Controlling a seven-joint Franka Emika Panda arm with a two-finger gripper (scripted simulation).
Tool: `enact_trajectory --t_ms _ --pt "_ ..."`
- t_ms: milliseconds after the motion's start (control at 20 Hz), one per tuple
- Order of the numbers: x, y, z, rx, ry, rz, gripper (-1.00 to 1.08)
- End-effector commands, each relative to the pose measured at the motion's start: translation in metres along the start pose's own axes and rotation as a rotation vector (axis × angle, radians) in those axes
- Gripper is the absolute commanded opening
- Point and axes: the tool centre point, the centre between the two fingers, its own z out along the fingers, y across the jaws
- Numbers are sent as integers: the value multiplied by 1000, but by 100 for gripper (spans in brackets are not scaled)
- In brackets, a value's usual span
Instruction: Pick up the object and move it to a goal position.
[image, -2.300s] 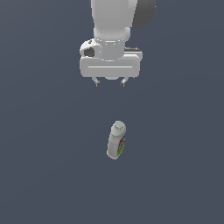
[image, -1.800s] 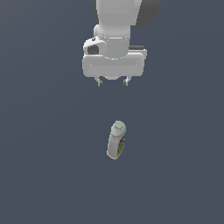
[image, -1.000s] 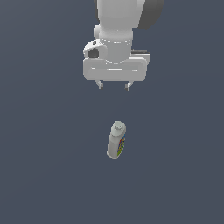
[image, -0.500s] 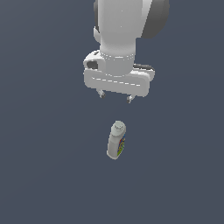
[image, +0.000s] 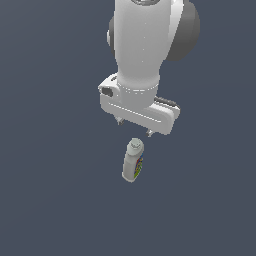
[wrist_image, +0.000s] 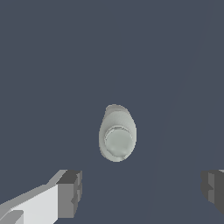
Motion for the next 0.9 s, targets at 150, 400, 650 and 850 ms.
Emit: enact_trajectory --t_ms 150,400,650,850 --pt "12 -10 11 -3 -9 94 100" --pt "18 -15 17 -4 -13 142 100" --pt "20 -16 19 -5 -15 159 100" --pt "19 -16 22 -5 -15 154 100"
